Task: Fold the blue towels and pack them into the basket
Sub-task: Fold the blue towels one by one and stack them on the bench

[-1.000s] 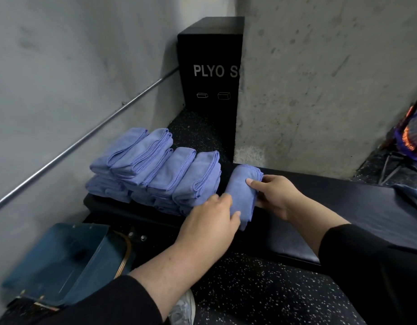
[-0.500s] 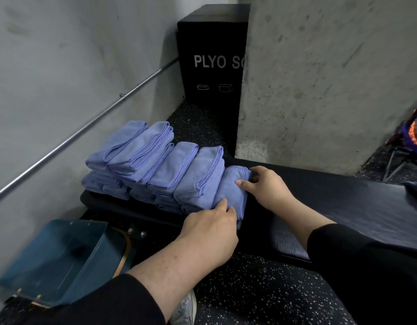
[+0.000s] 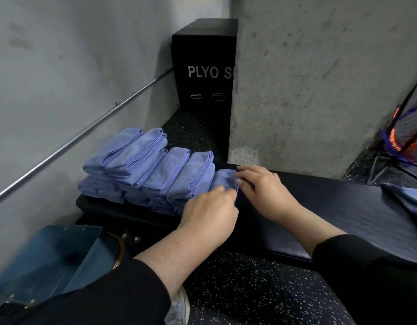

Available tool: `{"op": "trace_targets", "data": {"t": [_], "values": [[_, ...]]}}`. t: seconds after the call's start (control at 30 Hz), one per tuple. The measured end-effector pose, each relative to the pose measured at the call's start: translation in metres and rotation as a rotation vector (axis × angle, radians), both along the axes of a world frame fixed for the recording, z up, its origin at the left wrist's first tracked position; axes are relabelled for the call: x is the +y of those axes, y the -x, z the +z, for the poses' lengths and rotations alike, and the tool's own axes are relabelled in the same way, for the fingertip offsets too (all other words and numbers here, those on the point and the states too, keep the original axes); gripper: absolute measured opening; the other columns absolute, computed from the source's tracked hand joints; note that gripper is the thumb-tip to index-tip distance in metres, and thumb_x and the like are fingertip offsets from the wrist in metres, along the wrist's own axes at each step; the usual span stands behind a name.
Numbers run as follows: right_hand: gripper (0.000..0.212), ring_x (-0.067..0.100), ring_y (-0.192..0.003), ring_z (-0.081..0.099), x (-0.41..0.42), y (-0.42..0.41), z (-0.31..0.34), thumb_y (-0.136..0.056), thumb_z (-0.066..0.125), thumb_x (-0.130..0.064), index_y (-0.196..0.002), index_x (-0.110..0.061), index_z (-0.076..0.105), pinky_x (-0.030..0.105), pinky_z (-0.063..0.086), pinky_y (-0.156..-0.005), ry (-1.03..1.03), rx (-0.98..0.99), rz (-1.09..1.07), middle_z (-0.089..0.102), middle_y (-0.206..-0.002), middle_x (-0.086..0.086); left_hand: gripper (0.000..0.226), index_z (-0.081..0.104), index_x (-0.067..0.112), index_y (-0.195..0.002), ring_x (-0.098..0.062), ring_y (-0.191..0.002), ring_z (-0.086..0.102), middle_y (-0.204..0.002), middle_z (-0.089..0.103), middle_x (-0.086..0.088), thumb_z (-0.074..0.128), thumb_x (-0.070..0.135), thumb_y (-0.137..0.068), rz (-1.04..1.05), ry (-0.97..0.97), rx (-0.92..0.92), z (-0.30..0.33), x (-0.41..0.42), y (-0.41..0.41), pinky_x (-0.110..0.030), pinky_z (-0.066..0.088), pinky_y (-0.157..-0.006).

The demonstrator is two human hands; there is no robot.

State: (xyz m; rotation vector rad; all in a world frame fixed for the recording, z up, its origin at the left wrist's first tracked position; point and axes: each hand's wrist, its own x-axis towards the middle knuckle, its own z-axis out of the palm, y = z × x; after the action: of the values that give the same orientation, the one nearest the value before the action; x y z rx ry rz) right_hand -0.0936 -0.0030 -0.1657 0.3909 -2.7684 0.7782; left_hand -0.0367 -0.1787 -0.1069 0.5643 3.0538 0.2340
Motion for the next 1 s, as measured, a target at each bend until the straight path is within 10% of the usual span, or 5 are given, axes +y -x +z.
{"op": "trace_targets", "data": {"t": [0.4, 1.0], "values": [[0.024, 0.020, -0.116, 0.061, 0.156, -0.077, 0.036, -0.097, 0.062, -0.031, -0.117, -0.020, 0.071, 0.043, 0.050, -0.097, -0.112, -0.046, -0.227, 0.065, -0.125, -0.004, 0.022, 0.061, 0.033, -0.117, -0.025, -0.100, 0.063, -0.107, 0.069, 0.006, 0.048, 0.037, -0.100, -0.063, -0.396, 0.014, 0.012, 0.112, 0.006, -0.040, 0.053, -0.083], [0.017, 0.033, -0.098, 0.061, 0.359, -0.147, -0.013, -0.082, 0.061, -0.032, -0.093, -0.019, 0.066, 0.040, 0.052, -0.077, -0.296, -0.392, -1.022, 0.067, -0.104, 0.004, 0.023, 0.059, 0.034, -0.115, -0.017, -0.086, 0.063, -0.096, 0.067, 0.013, 0.044, 0.044, -0.101, -0.194, -0.298, -0.234, -0.025, 0.227, -0.002, -0.039, 0.056, -0.080]]}}
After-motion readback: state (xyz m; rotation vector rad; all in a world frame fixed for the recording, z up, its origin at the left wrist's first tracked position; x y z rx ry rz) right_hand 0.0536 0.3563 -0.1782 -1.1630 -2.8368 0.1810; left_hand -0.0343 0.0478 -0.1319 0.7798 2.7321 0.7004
